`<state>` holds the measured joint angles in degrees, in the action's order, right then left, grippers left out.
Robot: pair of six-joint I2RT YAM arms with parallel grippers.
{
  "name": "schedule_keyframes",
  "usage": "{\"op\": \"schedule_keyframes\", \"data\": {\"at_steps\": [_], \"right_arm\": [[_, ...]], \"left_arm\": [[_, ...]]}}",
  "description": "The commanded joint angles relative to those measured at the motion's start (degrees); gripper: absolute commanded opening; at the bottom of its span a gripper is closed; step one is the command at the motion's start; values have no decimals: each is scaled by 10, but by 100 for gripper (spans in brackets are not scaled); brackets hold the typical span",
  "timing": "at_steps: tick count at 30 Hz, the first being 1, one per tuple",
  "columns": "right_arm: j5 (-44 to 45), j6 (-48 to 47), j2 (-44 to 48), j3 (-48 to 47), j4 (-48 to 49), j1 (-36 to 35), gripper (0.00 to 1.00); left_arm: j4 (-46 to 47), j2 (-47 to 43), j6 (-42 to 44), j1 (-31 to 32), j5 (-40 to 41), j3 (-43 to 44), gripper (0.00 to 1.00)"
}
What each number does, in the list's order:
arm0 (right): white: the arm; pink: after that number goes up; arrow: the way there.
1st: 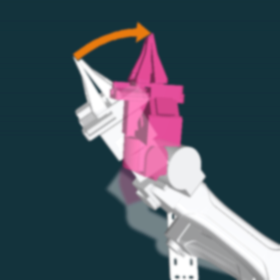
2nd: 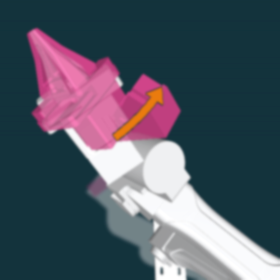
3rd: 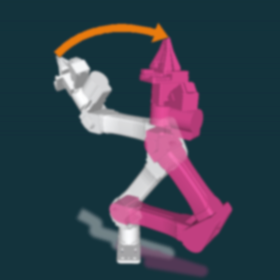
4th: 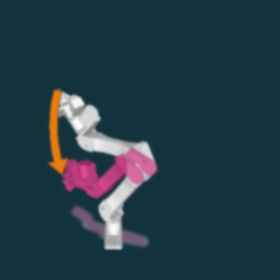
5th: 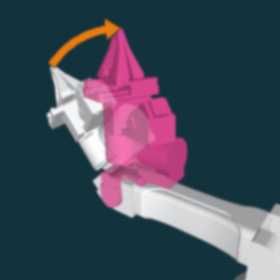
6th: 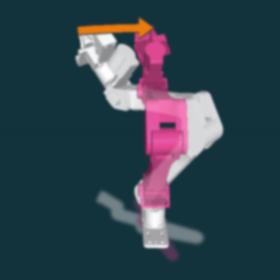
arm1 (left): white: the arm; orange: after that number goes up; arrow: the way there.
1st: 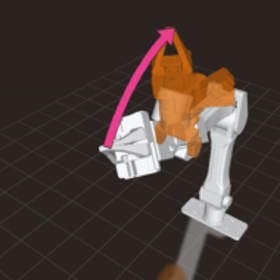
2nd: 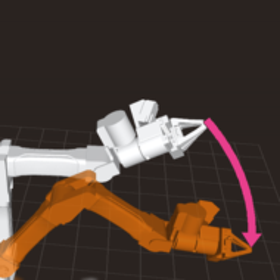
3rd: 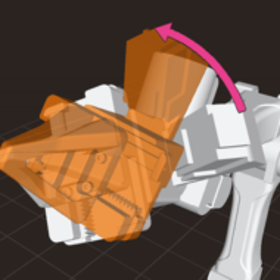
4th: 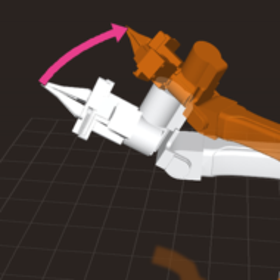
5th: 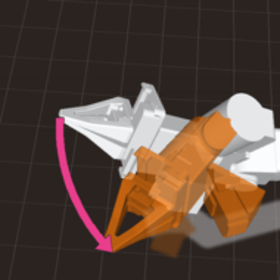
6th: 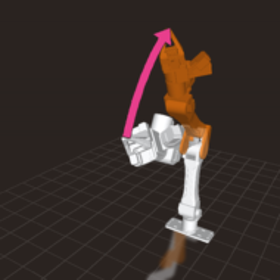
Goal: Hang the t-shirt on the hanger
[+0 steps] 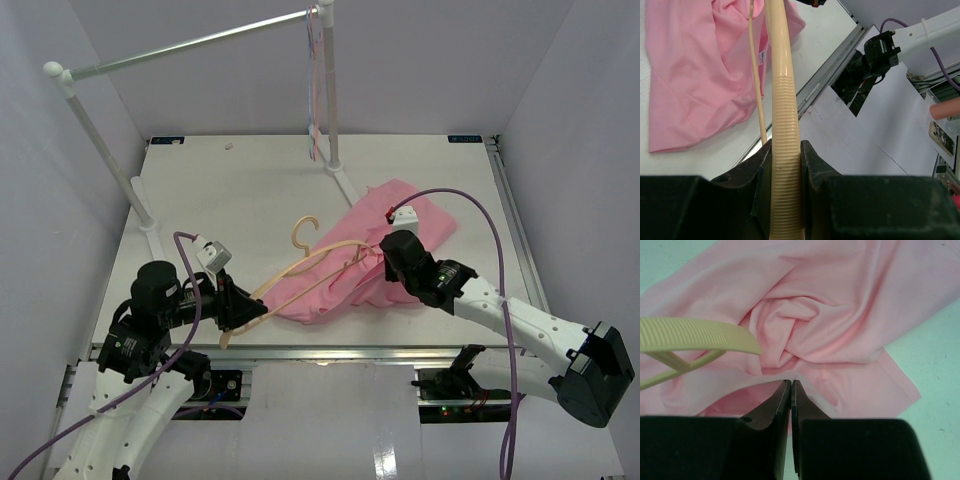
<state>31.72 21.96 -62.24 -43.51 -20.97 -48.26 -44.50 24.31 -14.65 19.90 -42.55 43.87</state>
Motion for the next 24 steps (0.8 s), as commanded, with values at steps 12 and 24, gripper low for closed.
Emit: {"op": "schedule_keyframes", "data": {"at_steps": [12,24], "right_arm": [[-26,-27,4,-42,1,35,8],[-55,-43,14,-43,1,71,8]], "left_arm": [[35,-21,-4,1,-53,-3,0],[37,-25,-4,2,-55,-6,0]]}}
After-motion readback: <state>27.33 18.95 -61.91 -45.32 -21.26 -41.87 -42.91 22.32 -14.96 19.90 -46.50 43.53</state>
